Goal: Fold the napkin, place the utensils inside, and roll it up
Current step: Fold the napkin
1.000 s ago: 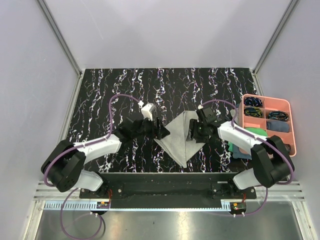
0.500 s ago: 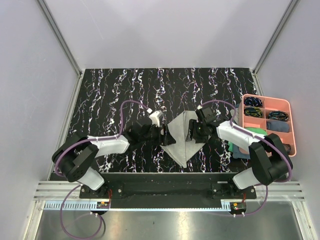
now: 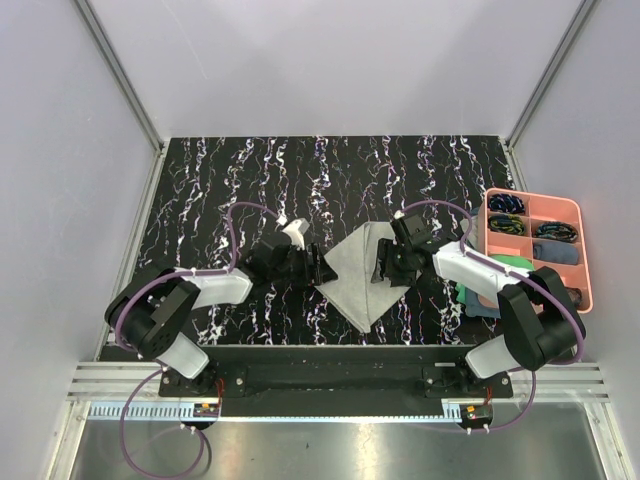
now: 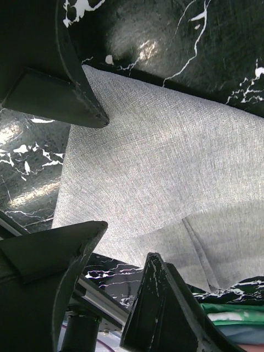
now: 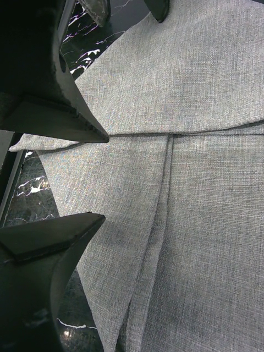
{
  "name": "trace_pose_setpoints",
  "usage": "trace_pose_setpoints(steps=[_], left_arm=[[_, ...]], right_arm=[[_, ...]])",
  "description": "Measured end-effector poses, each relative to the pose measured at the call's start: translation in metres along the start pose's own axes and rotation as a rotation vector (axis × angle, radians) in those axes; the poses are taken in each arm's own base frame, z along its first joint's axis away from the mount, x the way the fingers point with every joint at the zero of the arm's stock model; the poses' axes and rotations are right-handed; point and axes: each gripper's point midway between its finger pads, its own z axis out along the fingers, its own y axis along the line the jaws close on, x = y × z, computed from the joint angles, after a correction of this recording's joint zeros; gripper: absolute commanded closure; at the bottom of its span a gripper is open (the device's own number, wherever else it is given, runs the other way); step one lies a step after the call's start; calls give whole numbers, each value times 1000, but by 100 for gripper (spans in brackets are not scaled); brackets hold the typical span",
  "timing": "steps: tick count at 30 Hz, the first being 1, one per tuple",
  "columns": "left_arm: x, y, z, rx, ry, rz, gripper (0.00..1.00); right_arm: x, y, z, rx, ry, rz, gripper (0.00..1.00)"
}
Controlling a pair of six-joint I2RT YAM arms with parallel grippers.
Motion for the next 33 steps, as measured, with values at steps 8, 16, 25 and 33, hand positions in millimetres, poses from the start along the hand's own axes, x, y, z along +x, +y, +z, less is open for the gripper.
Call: trace_pose_setpoints(steps=[8, 16, 25, 33], left_arm=[[-2, 1, 0, 2, -8, 1, 24], [-16, -4, -10, -14, -36, 30, 15], [-54, 14, -35, -85, -159, 5, 19], [-26, 38, -20, -130, -66, -39, 32]], right_arm=[[3, 4, 0, -9, 8, -12, 39], [24, 28, -3, -53, 34, -120, 39], [43, 64, -7, -98, 33, -260, 39], [43, 75, -2, -109, 27, -283, 39]])
